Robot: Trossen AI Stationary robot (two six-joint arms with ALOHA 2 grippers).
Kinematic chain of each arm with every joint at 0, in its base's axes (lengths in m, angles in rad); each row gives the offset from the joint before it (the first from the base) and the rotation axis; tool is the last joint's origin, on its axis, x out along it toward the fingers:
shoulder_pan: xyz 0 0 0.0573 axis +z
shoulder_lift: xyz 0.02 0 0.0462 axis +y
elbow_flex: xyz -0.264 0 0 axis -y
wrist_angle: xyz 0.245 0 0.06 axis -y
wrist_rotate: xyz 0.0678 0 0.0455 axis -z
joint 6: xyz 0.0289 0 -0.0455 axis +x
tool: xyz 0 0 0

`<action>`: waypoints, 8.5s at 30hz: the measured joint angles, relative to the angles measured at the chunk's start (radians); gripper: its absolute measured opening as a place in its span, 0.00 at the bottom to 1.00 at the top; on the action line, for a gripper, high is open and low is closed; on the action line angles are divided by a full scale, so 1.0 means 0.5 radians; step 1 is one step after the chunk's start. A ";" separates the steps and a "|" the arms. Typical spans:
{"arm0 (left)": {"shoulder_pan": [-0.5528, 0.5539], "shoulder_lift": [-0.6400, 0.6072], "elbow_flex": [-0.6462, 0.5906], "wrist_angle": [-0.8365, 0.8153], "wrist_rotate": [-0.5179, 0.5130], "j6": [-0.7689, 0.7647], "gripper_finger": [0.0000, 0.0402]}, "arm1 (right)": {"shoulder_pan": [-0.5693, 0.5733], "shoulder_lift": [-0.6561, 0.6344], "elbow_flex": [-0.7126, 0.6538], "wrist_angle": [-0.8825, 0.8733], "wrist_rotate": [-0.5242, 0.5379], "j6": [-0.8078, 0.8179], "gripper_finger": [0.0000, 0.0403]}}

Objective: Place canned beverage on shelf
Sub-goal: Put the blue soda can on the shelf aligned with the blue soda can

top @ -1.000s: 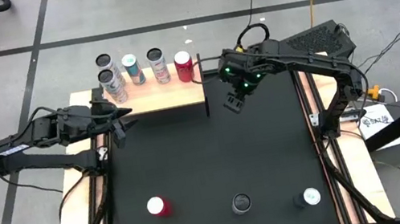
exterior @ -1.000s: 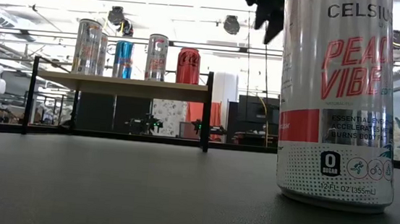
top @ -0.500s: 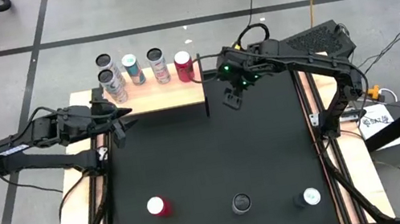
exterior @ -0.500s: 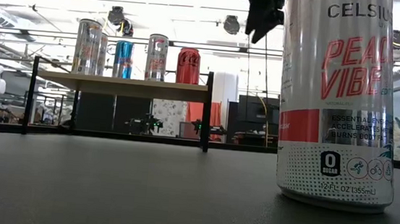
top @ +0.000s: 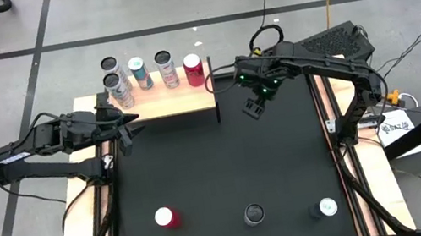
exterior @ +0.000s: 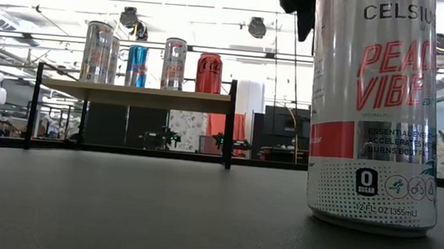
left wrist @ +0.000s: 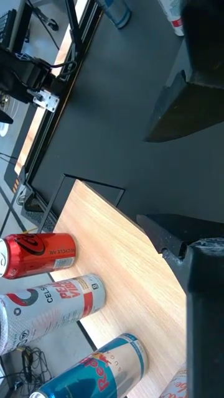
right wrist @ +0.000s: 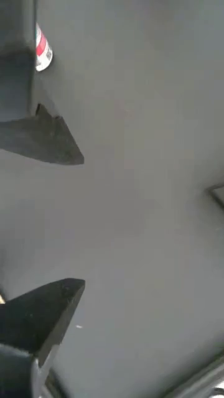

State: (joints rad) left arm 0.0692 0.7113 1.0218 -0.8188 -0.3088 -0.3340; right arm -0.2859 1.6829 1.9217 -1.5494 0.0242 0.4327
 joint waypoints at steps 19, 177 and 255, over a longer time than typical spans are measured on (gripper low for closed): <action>0.001 0.000 0.000 0.000 0.000 0.001 0.50 | -0.001 0.000 0.000 0.515 -0.001 -0.527 0.93; 0.000 0.000 0.000 -0.233 0.043 0.164 0.50 | 2.536 0.279 -0.288 -0.043 -0.054 3.615 0.93; 0.000 0.004 0.000 -0.234 0.043 0.159 0.50 | 1.951 -0.105 -0.787 0.135 0.022 2.747 0.50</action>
State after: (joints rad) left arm 0.0694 0.7132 1.0218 -0.9360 -0.2871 -0.2546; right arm 0.6896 1.6303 1.5284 -1.4817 0.0350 1.8063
